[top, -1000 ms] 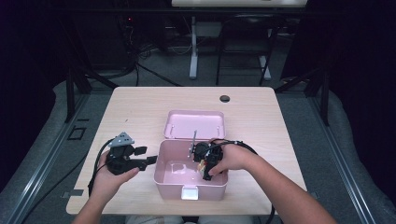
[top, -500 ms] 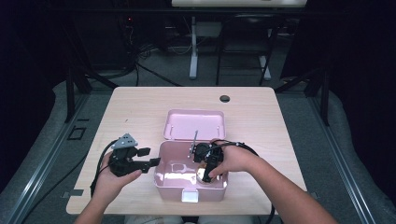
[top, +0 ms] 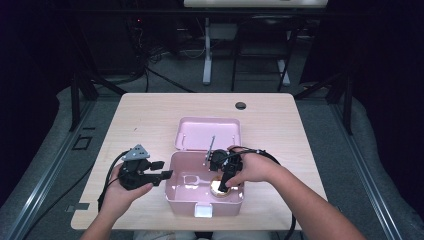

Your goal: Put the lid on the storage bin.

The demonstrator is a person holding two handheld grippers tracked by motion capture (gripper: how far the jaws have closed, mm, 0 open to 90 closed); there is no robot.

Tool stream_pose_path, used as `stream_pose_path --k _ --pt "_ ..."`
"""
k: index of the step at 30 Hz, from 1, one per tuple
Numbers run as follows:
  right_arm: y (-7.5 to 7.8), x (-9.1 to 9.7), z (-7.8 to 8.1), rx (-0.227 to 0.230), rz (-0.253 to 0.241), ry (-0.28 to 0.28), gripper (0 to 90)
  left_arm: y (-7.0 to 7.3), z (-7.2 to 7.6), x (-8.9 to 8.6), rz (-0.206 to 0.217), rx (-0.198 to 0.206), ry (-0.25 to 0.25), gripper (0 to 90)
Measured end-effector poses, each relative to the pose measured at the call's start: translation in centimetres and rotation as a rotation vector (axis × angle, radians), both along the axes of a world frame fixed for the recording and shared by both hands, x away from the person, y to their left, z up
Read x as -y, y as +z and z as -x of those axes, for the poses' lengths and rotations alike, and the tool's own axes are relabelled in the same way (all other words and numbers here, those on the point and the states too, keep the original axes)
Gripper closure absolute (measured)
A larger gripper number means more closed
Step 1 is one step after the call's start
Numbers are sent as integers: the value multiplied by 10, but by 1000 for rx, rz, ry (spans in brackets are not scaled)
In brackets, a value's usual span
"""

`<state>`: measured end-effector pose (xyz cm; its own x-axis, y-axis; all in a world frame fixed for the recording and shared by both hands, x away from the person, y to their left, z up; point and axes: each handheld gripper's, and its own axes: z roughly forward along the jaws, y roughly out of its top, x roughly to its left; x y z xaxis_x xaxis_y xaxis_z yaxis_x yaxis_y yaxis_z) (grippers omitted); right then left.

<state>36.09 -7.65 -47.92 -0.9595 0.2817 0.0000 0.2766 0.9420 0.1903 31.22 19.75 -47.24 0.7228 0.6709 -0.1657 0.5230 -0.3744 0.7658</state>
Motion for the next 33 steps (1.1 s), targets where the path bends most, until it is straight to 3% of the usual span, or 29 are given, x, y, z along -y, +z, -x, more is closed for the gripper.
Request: stream_pose_path --k 12,17,26,33 --pt "21 4 4 59 -17 16 241 -3 0 4 -10 4 -21 559" --pt "27 3 6 88 8 39 244 -3 1 4 -11 5 -34 594" --pt "44 7 -3 73 -37 -72 200 -4 1 4 -6 5 -38 615" --pt "51 11 -7 72 -64 -102 144 -4 2 5 -11 20 -35 617"
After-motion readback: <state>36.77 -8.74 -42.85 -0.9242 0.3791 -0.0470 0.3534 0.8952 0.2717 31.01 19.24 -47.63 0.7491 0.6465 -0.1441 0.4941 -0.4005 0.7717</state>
